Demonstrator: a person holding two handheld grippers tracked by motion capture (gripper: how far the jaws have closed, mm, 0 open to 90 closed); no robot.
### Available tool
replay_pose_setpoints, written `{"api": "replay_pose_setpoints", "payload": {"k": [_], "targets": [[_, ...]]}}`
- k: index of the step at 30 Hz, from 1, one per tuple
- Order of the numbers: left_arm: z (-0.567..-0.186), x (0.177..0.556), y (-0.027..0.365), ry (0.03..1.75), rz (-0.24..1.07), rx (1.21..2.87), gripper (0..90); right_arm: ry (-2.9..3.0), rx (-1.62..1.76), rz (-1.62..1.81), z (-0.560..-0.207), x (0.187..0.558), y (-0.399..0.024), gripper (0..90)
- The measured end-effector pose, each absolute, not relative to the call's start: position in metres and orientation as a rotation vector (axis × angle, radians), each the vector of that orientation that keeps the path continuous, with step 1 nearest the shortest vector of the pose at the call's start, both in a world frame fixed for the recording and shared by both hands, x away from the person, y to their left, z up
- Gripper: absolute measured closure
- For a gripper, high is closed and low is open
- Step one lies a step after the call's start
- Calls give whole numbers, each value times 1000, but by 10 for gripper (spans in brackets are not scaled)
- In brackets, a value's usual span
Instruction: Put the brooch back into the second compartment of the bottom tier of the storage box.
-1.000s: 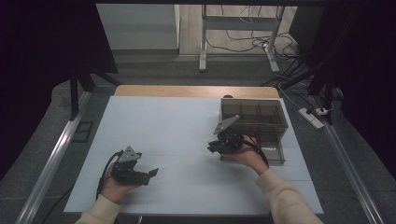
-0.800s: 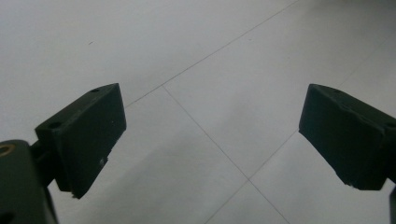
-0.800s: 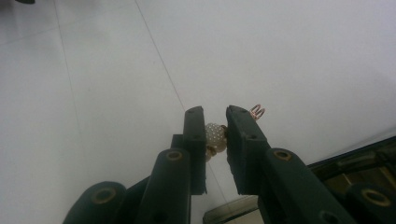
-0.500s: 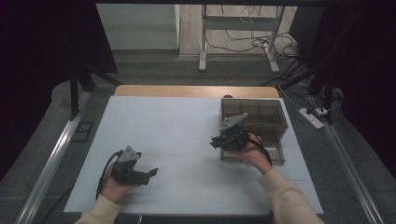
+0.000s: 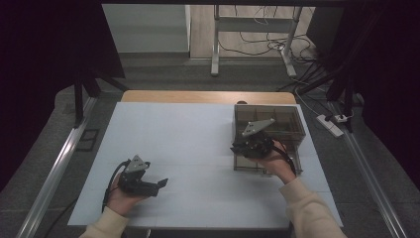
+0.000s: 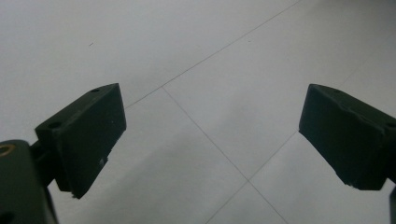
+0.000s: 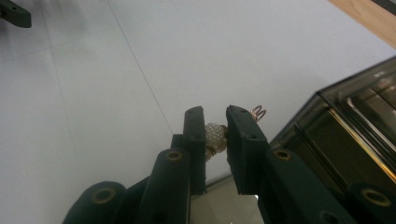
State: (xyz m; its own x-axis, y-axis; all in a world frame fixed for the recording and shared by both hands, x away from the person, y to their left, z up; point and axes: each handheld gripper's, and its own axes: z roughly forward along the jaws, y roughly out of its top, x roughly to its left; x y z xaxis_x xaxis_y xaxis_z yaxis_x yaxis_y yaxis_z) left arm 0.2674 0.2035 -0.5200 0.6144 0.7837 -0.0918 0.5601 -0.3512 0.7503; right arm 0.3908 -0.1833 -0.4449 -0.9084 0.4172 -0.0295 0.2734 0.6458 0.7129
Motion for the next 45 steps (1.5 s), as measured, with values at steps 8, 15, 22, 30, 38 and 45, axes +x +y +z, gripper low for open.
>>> {"api": "replay_pose_setpoints", "payload": {"k": [8, 15, 22, 30, 38, 45], "targets": [[-520, 267, 203, 1054, 364, 2060, 68, 2648, 611, 1109, -446, 389, -199, 769], [-520, 267, 203, 1054, 362, 2060, 68, 2644, 640, 1093, -446, 391, -209, 769], [-520, 267, 203, 1053, 364, 2062, 68, 2644, 683, 1061, -452, 390, -222, 769], [-520, 267, 203, 1053, 367, 2063, 68, 2629, 721, 1053, -454, 389, -236, 769], [-520, 267, 202, 1052, 366, 2066, 68, 2624, 763, 1028, -459, 385, -250, 768], [-521, 267, 202, 1053, 366, 2067, 68, 2608, 793, 1017, -461, 383, -262, 768]]}}
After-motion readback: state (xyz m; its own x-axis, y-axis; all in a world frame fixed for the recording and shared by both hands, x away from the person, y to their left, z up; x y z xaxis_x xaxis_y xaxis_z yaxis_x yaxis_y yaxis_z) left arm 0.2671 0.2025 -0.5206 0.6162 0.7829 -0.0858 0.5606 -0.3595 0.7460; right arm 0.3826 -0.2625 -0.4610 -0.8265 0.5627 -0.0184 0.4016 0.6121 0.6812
